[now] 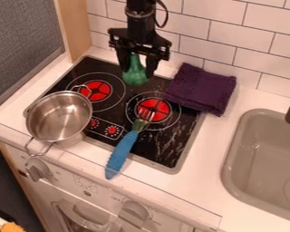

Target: Move the green broccoli to the middle of burner

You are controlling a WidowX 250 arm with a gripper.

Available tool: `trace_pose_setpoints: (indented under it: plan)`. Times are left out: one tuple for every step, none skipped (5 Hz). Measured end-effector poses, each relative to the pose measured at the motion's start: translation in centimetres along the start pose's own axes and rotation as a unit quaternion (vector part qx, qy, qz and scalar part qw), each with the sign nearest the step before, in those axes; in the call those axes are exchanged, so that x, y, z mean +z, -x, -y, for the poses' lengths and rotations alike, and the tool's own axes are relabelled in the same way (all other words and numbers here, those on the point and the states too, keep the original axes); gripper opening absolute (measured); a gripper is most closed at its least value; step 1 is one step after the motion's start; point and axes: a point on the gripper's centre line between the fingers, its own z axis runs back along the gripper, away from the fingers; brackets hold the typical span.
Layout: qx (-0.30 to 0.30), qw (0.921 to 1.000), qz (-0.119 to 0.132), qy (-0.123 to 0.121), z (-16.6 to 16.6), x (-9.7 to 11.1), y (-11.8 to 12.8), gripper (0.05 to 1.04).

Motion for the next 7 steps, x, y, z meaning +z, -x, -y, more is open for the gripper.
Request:
trace_pose_setpoints:
  plan:
    - [-0.003,0.9999,-0.009,0.003,0.2,-1.0,-0.1,0.797]
    - [-0.001,0.9999,-0.012,0.007,0.0,-0.9,0.0,1.006]
    - [0.004,0.9999,0.007,0.010,-0.1,2.0,0.0,1.007]
    - [0.001,0.9998,0.014,0.013,-0.2,4.2,0.4,1.001]
    - [-0.017,0.9996,0.004,0.021,0.2,4.2,0.8,1.001]
    - [-0.019,0.9996,0.004,0.021,0.2,4.2,0.8,1.001]
    - [-0.019,0.9996,0.004,0.021,0.2,4.2,0.8,1.001]
